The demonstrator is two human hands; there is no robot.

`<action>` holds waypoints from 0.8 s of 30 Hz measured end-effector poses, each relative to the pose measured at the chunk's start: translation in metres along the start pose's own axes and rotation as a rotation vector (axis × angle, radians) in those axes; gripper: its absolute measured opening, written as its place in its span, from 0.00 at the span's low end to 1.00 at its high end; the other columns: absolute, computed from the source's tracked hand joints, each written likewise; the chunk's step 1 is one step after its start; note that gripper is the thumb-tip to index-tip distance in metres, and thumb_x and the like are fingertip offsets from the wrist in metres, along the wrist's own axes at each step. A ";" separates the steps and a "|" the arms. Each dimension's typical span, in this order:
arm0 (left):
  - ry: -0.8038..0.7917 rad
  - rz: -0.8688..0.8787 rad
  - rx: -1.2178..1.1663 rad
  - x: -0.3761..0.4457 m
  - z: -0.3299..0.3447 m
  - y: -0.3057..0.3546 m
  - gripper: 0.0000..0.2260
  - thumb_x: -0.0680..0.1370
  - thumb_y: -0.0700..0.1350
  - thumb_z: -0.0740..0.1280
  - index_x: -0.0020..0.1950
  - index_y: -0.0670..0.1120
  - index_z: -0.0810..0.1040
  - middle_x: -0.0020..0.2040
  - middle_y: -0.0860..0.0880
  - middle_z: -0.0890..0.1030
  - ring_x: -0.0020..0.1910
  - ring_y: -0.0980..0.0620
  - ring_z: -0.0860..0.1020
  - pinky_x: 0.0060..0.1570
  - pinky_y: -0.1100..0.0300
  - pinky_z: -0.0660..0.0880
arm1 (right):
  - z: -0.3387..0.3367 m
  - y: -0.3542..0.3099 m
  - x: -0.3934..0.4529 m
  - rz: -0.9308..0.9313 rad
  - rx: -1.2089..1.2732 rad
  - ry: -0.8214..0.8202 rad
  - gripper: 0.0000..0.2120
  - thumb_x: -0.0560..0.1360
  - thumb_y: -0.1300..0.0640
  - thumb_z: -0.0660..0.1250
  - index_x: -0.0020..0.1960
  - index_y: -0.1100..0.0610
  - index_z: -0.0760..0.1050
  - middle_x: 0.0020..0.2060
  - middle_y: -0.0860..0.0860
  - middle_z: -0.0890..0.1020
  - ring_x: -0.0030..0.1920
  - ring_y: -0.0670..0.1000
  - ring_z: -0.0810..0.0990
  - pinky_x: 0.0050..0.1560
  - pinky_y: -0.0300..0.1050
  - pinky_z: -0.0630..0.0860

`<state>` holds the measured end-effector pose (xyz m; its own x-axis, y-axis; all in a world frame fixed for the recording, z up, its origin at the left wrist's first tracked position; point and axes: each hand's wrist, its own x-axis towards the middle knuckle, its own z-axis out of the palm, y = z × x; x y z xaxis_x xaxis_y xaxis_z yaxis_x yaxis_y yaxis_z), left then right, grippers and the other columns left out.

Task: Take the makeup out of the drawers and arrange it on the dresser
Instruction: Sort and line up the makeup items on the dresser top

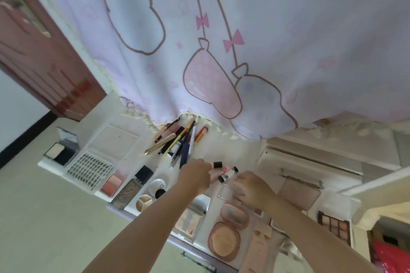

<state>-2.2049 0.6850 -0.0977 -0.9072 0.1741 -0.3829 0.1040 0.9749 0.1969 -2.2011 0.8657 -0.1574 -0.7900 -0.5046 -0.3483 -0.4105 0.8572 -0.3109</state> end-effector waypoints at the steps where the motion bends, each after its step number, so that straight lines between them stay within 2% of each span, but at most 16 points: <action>1: 0.003 -0.019 0.009 -0.004 -0.001 -0.003 0.16 0.80 0.45 0.56 0.67 0.45 0.70 0.62 0.46 0.73 0.63 0.48 0.69 0.61 0.57 0.69 | 0.000 -0.004 0.004 -0.005 0.008 -0.042 0.21 0.73 0.52 0.65 0.64 0.58 0.71 0.61 0.56 0.73 0.62 0.56 0.70 0.59 0.43 0.68; 3: 0.020 -0.052 0.016 -0.010 -0.001 -0.010 0.16 0.80 0.45 0.56 0.67 0.44 0.70 0.62 0.46 0.73 0.63 0.48 0.69 0.62 0.57 0.69 | 0.007 -0.009 0.011 -0.024 -0.030 -0.068 0.21 0.75 0.53 0.63 0.66 0.57 0.68 0.63 0.55 0.71 0.63 0.55 0.68 0.60 0.43 0.67; 6: 0.032 -0.083 -0.002 -0.020 0.001 -0.017 0.16 0.80 0.46 0.57 0.67 0.44 0.70 0.63 0.45 0.73 0.63 0.47 0.69 0.63 0.55 0.68 | 0.022 -0.010 0.020 -0.044 -0.098 -0.022 0.16 0.78 0.56 0.56 0.63 0.59 0.69 0.62 0.57 0.72 0.60 0.56 0.71 0.54 0.42 0.69; 9: 0.003 -0.071 -0.046 -0.028 0.005 -0.023 0.17 0.80 0.46 0.57 0.68 0.45 0.68 0.65 0.46 0.71 0.65 0.48 0.68 0.64 0.56 0.67 | 0.026 -0.012 0.016 -0.042 -0.023 -0.002 0.16 0.78 0.55 0.57 0.63 0.59 0.71 0.61 0.57 0.74 0.56 0.54 0.72 0.51 0.40 0.65; 11: -0.021 -0.040 -0.083 -0.029 0.004 -0.029 0.18 0.80 0.46 0.58 0.70 0.46 0.66 0.67 0.47 0.70 0.67 0.48 0.67 0.65 0.57 0.65 | 0.026 -0.009 0.013 -0.024 0.102 0.010 0.22 0.73 0.46 0.61 0.60 0.60 0.74 0.60 0.57 0.75 0.58 0.55 0.73 0.53 0.39 0.67; 13: -0.054 0.011 -0.111 -0.025 -0.002 -0.035 0.19 0.80 0.46 0.58 0.71 0.46 0.66 0.69 0.47 0.69 0.68 0.49 0.66 0.66 0.57 0.64 | 0.014 -0.008 0.002 0.044 0.219 0.044 0.31 0.66 0.37 0.60 0.55 0.61 0.77 0.55 0.56 0.79 0.55 0.55 0.76 0.53 0.39 0.69; 14: -0.076 0.045 -0.122 -0.023 -0.007 -0.036 0.19 0.80 0.46 0.58 0.71 0.46 0.65 0.69 0.48 0.68 0.68 0.49 0.67 0.66 0.57 0.65 | 0.006 -0.006 -0.002 0.077 0.257 0.093 0.30 0.66 0.38 0.62 0.53 0.62 0.78 0.52 0.56 0.80 0.54 0.54 0.77 0.52 0.38 0.69; 16: -0.114 0.129 -0.172 -0.019 -0.018 -0.037 0.19 0.80 0.45 0.59 0.71 0.46 0.66 0.69 0.47 0.68 0.67 0.49 0.68 0.65 0.58 0.65 | -0.013 -0.009 -0.014 0.122 0.292 0.232 0.20 0.70 0.49 0.70 0.53 0.63 0.78 0.49 0.54 0.80 0.50 0.51 0.76 0.48 0.34 0.67; 19: -0.155 0.236 -0.415 -0.014 -0.037 -0.036 0.21 0.78 0.45 0.63 0.70 0.44 0.66 0.67 0.47 0.72 0.62 0.52 0.72 0.60 0.65 0.67 | -0.043 -0.032 -0.027 0.125 0.414 0.428 0.13 0.68 0.59 0.73 0.51 0.62 0.79 0.42 0.48 0.77 0.43 0.46 0.74 0.42 0.26 0.66; 21: -0.172 0.305 -0.585 -0.015 -0.052 -0.033 0.23 0.77 0.45 0.66 0.70 0.43 0.66 0.64 0.48 0.74 0.56 0.56 0.74 0.55 0.69 0.68 | -0.061 -0.057 -0.032 0.093 0.474 0.548 0.14 0.65 0.57 0.74 0.49 0.61 0.80 0.41 0.46 0.78 0.41 0.37 0.75 0.42 0.24 0.69; 24: -0.199 0.426 -0.811 -0.016 -0.072 -0.038 0.24 0.75 0.40 0.68 0.70 0.43 0.66 0.61 0.49 0.76 0.53 0.59 0.74 0.49 0.70 0.74 | -0.081 -0.088 -0.031 0.037 0.529 0.693 0.21 0.62 0.46 0.69 0.47 0.60 0.81 0.41 0.38 0.77 0.42 0.31 0.76 0.41 0.27 0.74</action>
<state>-2.2234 0.6355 -0.0341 -0.7638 0.5879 -0.2666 0.0270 0.4417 0.8967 -2.1775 0.8136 -0.0477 -0.9682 -0.1542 0.1969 -0.2499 0.6245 -0.7399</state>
